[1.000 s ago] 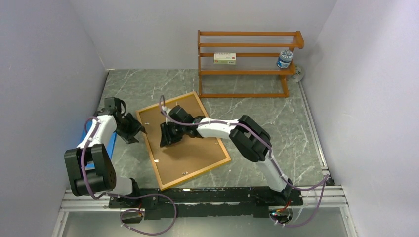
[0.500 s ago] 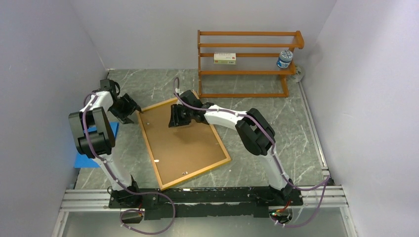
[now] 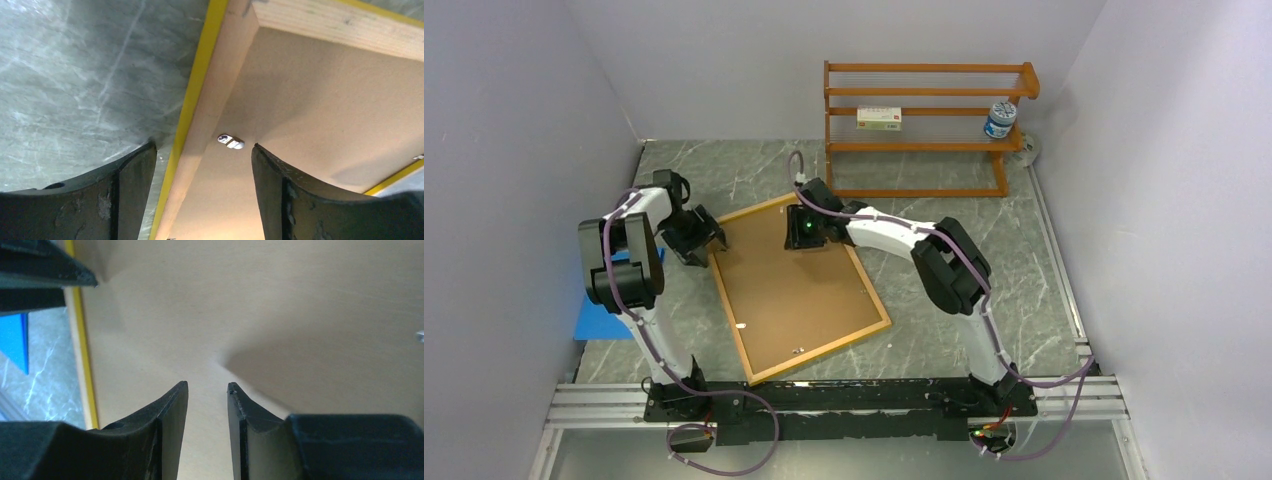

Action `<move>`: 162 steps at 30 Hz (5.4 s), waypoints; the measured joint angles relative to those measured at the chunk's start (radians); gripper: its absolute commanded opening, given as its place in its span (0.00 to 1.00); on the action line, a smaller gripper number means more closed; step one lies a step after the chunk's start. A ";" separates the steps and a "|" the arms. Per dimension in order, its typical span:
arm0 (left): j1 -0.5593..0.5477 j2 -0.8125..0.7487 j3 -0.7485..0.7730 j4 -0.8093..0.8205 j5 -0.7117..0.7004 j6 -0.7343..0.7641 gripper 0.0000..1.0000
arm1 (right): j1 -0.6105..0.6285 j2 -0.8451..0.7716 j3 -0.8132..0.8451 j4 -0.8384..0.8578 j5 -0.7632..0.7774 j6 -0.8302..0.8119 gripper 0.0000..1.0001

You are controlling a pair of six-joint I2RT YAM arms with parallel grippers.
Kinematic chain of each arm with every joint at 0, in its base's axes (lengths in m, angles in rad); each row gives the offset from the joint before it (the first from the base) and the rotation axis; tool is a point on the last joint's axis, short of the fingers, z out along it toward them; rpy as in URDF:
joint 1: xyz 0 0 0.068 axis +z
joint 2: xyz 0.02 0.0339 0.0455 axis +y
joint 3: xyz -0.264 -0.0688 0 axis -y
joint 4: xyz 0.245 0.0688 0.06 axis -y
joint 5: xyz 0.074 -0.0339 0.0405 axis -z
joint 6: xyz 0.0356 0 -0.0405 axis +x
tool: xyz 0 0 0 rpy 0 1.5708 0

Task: Put the photo into the frame
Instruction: Install the photo frame at the center of the board, then adjust the photo frame at the center of the board.

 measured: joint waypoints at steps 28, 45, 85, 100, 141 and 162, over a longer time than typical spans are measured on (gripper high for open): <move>-0.038 -0.024 -0.017 -0.039 -0.086 -0.012 0.44 | -0.183 -0.248 -0.239 -0.206 0.352 -0.121 0.52; -0.042 -0.047 -0.055 0.016 -0.071 0.017 0.36 | -0.181 -0.232 -0.254 -0.205 0.327 -0.133 0.52; -0.047 -0.032 -0.023 0.072 -0.057 0.177 0.43 | -0.181 -0.218 -0.272 -0.195 0.280 -0.141 0.51; -0.042 -0.031 -0.018 0.058 -0.055 0.221 0.19 | -0.181 -0.213 -0.269 -0.188 0.277 -0.141 0.51; -0.024 0.143 0.268 0.062 -0.060 0.071 0.70 | -0.167 0.169 0.330 -0.192 0.124 -0.220 0.50; -0.045 0.239 0.344 0.237 -0.050 0.094 0.67 | -0.141 0.345 0.456 0.048 0.032 -0.040 0.45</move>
